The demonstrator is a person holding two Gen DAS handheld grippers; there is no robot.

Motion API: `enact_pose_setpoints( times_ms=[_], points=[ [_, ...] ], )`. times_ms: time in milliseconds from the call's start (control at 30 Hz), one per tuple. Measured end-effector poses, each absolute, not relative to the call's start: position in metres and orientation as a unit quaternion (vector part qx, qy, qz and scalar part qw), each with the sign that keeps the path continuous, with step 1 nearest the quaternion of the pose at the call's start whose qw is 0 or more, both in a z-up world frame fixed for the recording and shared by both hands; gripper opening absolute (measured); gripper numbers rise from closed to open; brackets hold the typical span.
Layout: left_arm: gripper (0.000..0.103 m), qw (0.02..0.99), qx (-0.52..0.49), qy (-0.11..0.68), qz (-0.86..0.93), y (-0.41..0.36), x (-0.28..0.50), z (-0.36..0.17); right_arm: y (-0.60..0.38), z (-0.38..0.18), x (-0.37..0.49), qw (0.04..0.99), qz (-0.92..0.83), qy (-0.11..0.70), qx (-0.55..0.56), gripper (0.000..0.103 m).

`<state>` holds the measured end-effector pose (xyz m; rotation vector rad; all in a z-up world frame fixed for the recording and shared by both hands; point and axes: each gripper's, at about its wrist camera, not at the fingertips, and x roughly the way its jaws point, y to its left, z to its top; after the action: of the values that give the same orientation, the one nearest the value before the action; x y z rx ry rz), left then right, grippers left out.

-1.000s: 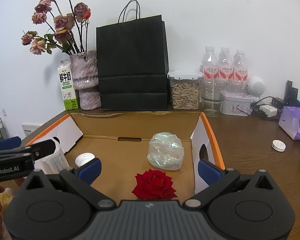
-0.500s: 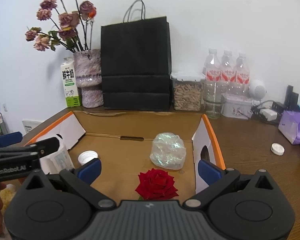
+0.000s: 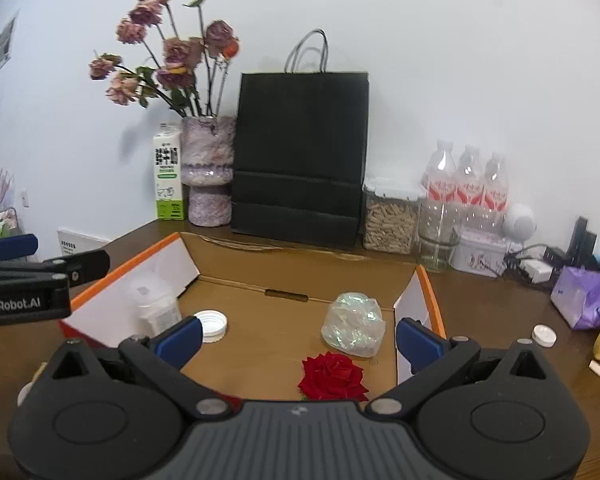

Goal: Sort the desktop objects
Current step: 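Lower plastic box and rose into the cardboard box and open both tools, then grasp the white tissue with the left tool while the right tool grasps the purple pouch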

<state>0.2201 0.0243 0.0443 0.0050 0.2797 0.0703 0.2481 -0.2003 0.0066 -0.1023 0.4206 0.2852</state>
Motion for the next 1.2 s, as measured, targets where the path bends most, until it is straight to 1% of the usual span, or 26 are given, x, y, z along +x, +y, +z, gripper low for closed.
enact_pose_setpoints(
  times_ms=[233, 433, 967, 1200],
  points=[
    [0.103, 0.988, 0.002, 0.147, 0.038, 0.036, 0.187, 0.047, -0.205, 0.014, 0.212, 0.967, 0.144, 0.203, -0.056, 0.103],
    [0.103, 0.986, -0.003, 0.162, 0.044, 0.044, 0.16, 0.039, -0.213, 0.01, 0.18, 0.966, 0.142, 0.21, -0.058, 0.103],
    [0.103, 0.973, -0.017, 0.222, 0.062, 0.059, 0.1, 0.006, -0.238, -0.031, 0.128, 0.95, 0.135, 0.276, -0.052, 0.103],
    [0.103, 0.968, -0.02, 0.242, 0.064, 0.06, 0.097, 0.0, -0.242, -0.044, 0.124, 0.945, 0.129, 0.297, -0.046, 0.103]
  ],
)
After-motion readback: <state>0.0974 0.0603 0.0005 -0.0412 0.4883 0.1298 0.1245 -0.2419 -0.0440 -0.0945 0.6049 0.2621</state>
